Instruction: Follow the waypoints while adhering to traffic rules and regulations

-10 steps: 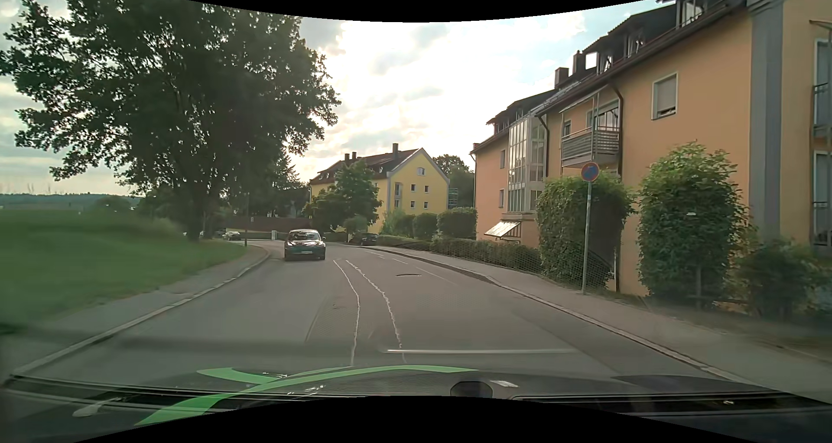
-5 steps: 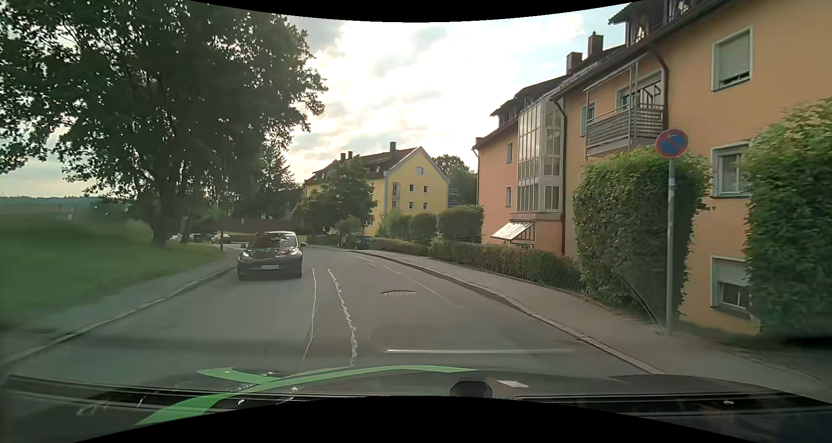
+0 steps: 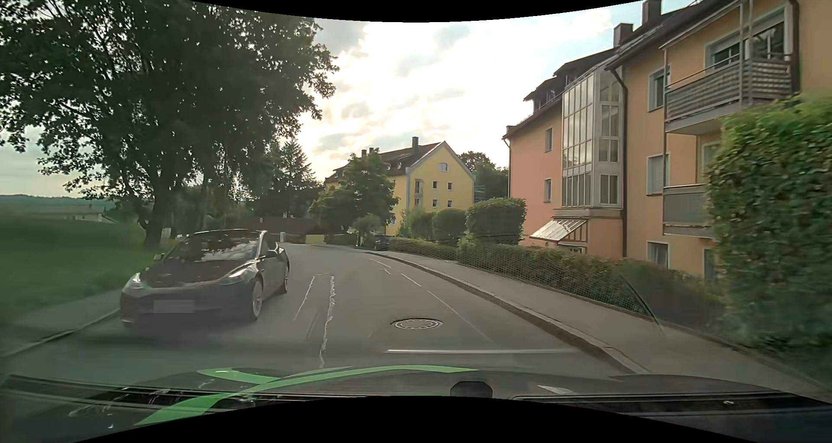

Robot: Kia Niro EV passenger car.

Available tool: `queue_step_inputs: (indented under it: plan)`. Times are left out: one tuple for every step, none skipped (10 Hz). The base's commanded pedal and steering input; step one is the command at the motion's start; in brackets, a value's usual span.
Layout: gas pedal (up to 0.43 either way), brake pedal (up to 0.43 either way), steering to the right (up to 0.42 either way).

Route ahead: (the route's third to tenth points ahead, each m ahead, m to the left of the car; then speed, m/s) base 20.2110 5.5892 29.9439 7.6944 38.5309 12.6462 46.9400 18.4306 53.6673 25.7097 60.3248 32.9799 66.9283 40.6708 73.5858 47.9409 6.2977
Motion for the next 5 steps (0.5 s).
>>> queue_step_inputs:
  plan:
    - [0.098, 0.0, -0.125]
    - [0.098, 0.0, -0.125]
    - [0.098, 0.0, -0.124]
    - [0.11, 0.0, -0.124]
    - [0.118, 0.0, -0.124]
